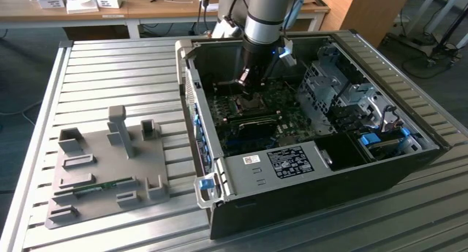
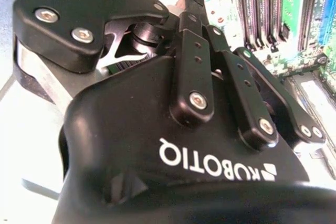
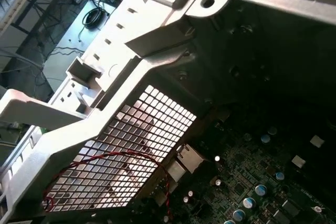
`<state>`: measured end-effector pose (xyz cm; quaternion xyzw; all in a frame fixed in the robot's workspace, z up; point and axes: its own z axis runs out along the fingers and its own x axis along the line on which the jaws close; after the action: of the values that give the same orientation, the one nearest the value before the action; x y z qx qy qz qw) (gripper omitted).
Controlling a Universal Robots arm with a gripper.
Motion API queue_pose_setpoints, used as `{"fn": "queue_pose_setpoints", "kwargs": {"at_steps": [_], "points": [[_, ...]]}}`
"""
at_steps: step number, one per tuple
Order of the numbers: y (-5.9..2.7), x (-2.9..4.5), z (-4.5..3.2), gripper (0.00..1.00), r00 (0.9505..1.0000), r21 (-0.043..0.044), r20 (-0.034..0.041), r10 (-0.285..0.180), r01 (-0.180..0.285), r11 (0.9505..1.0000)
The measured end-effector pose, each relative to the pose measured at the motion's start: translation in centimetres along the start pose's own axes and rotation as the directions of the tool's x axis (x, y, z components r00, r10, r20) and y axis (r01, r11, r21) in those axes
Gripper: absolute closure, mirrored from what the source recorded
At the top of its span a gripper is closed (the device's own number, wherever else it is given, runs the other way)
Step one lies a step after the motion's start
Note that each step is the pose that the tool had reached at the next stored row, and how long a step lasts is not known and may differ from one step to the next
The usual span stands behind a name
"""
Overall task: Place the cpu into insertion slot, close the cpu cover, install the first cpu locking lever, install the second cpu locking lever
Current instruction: 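Install the first cpu locking lever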
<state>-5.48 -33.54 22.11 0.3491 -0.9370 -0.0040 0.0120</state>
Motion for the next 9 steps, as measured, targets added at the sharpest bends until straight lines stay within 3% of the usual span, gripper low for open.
{"fn": "queue_pose_setpoints", "kwargs": {"at_steps": [9], "points": [[0.0, 0.0, 0.0, 0.89, 0.9999, 0.0003, -0.0003, -0.017, 0.017, 0.9999]]}}
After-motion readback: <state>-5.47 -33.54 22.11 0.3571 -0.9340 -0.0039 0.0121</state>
